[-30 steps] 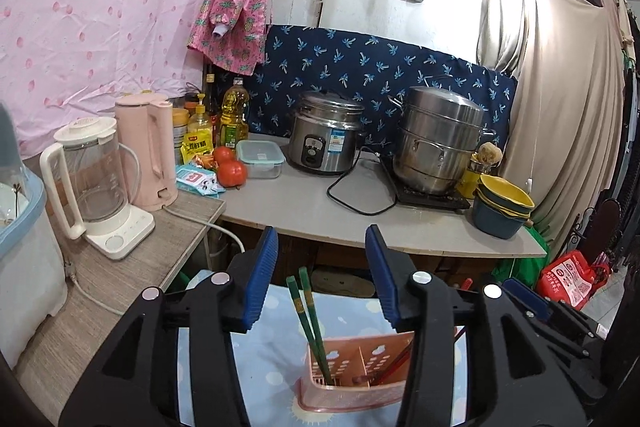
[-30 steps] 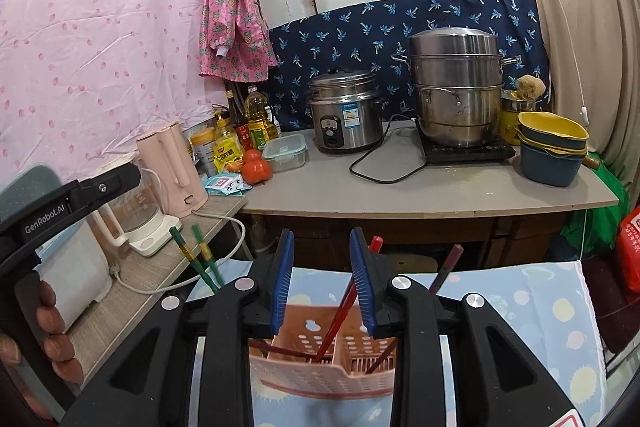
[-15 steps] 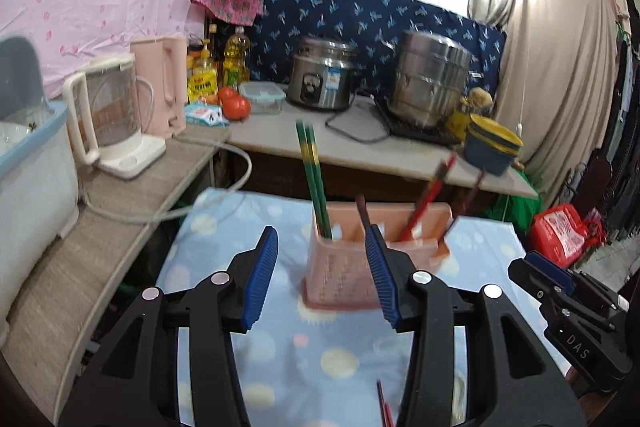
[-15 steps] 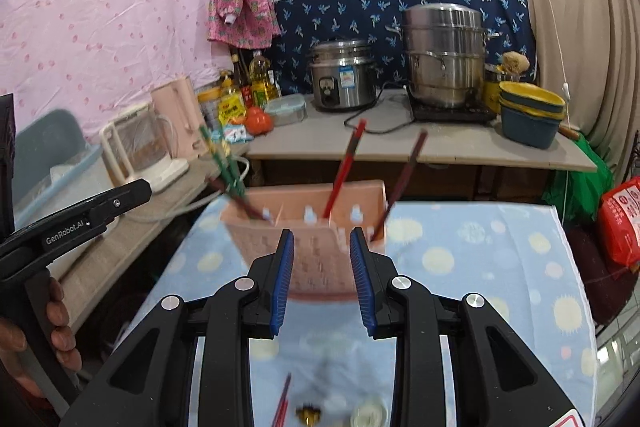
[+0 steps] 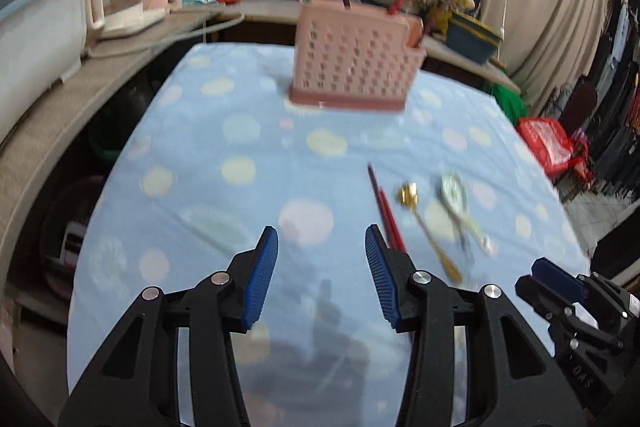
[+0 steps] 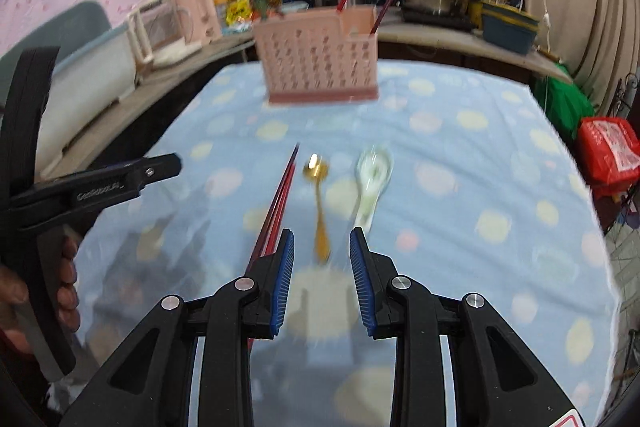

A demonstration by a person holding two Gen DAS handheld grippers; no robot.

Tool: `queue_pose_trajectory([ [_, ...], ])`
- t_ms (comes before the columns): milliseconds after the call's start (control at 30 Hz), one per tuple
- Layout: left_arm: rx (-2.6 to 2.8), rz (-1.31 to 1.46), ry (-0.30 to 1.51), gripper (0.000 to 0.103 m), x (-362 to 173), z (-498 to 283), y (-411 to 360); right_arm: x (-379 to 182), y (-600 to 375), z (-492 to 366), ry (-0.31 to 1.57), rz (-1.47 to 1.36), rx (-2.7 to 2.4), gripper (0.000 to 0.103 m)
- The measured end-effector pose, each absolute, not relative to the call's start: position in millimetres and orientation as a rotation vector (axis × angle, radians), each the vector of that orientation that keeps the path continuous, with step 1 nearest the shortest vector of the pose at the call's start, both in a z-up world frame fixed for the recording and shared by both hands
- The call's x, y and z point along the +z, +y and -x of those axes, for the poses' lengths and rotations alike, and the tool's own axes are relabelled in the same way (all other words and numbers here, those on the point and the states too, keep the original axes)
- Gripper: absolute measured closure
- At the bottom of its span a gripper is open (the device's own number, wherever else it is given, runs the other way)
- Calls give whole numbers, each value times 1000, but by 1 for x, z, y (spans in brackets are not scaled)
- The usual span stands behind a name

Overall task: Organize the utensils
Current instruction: 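Grasp a dark red chopstick with the left tool while the right tool grasps a red chopstick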

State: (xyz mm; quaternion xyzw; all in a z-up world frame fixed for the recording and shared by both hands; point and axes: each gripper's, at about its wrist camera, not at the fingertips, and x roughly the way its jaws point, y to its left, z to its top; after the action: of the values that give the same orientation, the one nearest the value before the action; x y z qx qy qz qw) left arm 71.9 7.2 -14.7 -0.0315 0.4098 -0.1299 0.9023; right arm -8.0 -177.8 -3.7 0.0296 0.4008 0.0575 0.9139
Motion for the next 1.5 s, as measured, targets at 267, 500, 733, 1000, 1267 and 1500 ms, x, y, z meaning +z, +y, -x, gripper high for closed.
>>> queue_pose_trajectory([
  [267,-277,43,925,60,-48,-36,3,-45,-146,46,918,-55,201,75],
  [500,-288,47,948,60,-54,-27,0,-53,-133,48,937,-34,231,77],
  [733,-311,41,958,60,-56,-24,-7,-63,-133,45,961,-33,235,86],
  [1000,-346,27,972,59,-58,-20,-19,-64,-146,44,956,-74,202,96],
  [1267,-394,6,979,52,-58,-16,-38,-61,-159,42,942,-99,165,96],
  [1500,-421,0,1005,53,-67,-21,-55,-63,-171,41,940,-117,144,96],
])
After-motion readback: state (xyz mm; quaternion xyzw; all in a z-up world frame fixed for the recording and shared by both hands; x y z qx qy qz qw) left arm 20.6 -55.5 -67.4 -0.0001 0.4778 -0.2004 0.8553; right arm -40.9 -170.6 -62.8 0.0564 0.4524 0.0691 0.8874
